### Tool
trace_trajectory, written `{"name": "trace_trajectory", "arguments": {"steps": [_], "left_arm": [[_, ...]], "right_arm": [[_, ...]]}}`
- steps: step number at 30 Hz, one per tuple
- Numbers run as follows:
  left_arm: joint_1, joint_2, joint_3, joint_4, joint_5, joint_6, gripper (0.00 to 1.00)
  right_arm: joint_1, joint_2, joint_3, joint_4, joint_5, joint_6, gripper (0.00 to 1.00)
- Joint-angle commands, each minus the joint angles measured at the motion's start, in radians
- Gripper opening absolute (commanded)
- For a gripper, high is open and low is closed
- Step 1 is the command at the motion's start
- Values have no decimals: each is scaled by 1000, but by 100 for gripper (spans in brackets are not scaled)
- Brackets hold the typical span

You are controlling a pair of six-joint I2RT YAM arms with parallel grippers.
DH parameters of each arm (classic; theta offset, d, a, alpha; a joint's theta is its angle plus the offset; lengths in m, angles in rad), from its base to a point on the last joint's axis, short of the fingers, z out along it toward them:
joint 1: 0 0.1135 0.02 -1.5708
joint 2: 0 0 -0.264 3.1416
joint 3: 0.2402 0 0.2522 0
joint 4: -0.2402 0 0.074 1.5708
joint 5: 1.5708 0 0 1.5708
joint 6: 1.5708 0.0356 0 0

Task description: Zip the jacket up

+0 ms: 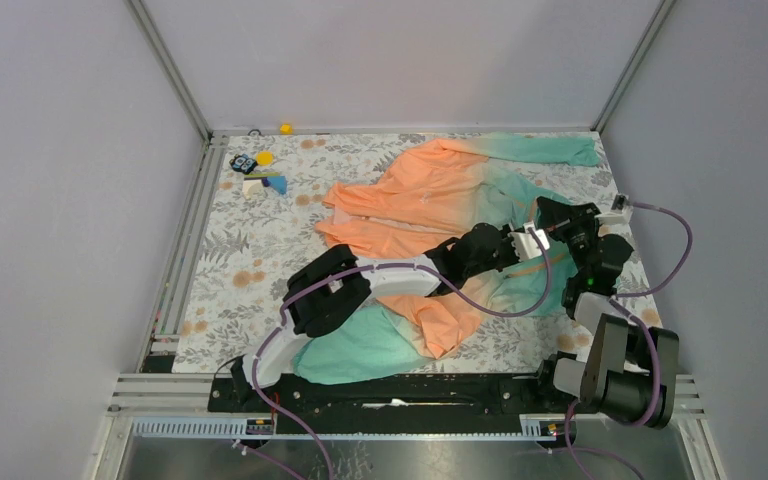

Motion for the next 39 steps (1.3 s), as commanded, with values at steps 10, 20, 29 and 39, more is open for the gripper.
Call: {"name": "trace_trajectory", "arguments": {"steps": [10, 20, 29, 39], "left_arm": [[31, -180, -254, 61, -139, -106, 0], [101, -258, -334, -65, -145, -168, 0], [227, -347, -399, -245, -170, -183, 0], [257, -335, -291, -301, 0, -266, 0]], "right_arm": [[-2, -164, 377, -702, 627, -49, 0], [-104, -77, 501, -862, 737, -280, 0], [-125, 62, 561, -881, 716, -541, 0], [-89, 166, 685, -1257, 513, -442, 58]]}}
